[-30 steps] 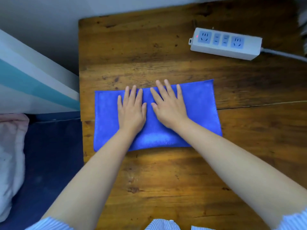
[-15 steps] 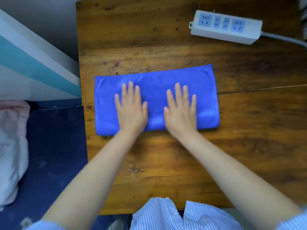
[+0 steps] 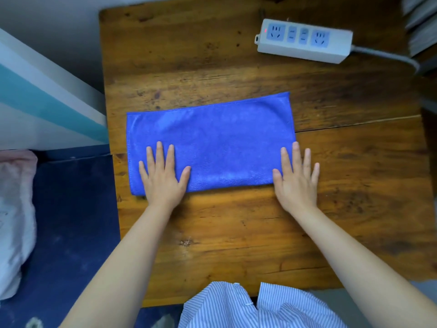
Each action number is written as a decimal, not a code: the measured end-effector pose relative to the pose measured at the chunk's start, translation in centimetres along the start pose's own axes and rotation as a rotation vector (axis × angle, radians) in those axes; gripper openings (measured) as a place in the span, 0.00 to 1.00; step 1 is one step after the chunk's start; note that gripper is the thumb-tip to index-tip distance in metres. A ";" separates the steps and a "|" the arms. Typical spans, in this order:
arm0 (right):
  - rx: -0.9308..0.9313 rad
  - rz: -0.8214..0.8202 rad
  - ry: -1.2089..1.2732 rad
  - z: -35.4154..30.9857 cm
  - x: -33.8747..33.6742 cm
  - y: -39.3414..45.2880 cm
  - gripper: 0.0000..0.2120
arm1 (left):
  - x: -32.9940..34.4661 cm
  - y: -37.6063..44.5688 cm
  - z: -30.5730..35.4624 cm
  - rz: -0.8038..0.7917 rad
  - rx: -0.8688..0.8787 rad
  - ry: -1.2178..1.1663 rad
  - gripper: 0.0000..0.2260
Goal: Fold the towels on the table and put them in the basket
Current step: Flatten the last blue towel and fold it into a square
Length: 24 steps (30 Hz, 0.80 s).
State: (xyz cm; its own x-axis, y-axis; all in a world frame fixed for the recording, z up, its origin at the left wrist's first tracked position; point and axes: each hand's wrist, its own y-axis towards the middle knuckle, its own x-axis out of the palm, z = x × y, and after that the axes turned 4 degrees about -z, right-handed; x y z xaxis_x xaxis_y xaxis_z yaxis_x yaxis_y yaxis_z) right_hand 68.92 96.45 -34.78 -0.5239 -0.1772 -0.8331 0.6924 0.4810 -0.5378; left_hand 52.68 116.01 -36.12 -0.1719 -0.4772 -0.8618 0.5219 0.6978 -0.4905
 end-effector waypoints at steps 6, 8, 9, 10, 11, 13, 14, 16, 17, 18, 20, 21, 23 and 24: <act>0.107 0.159 0.298 -0.9 -2.5 0.5 0.24 | -0.8 0.1 2.8 0.032 0.157 0.010 0.31; 0.153 0.154 0.328 -1.6 -3.0 0.9 0.25 | -0.7 0.5 4.4 0.032 0.222 0.016 0.36; 0.179 0.149 0.347 -1.8 -3.2 1.2 0.26 | -0.5 0.8 5.1 0.017 0.225 0.023 0.36; 0.209 0.139 0.371 -2.0 -3.3 1.4 0.27 | -0.3 1.0 5.7 0.003 0.225 0.046 0.35; 0.244 0.117 0.398 -2.2 -3.3 1.5 0.27 | 0.1 1.2 5.9 -0.005 0.223 0.072 0.34; 0.310 0.089 0.419 -2.5 -3.2 1.8 0.25 | 0.4 1.4 5.9 0.004 0.227 0.094 0.35; 0.335 0.086 0.408 -2.5 -3.2 1.9 0.22 | 0.5 1.5 5.8 0.009 0.228 0.090 0.35; 0.365 0.083 0.384 -2.6 -3.4 2.1 0.15 | 0.4 1.4 5.7 0.005 0.230 0.091 0.31; 0.376 0.080 0.387 -2.7 -3.6 2.2 0.13 | 0.4 1.4 5.8 -0.002 0.229 0.091 0.29; 0.385 0.087 0.393 -2.7 -3.7 2.4 0.09 | 0.3 1.4 5.9 -0.003 0.230 0.090 0.29; 0.396 0.091 0.403 -2.9 -4.1 2.4 0.05 | 0.2 1.3 5.9 -0.008 0.241 0.076 0.28; 0.383 0.094 0.411 -3.2 -4.4 2.3 0.10 | 0.1 1.4 5.7 -0.020 0.252 0.062 0.28; 0.333 0.134 0.453 -3.6 -4.9 1.9 0.13 | -0.5 1.5 5.2 -0.024 0.288 0.025 0.26; 0.296 0.167 0.483 -3.9 -5.2 1.6 0.12 | -1.0 1.6 4.7 -0.011 0.299 0.010 0.25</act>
State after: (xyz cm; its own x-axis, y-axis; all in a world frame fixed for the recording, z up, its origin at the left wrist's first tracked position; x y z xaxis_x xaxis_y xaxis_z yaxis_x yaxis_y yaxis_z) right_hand 70.86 101.53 -30.80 -0.5145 0.3250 -0.7935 0.8575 0.1963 -0.4756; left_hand 57.58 115.07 -35.45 -0.1867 -0.4774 -0.8586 0.7424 0.5038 -0.4416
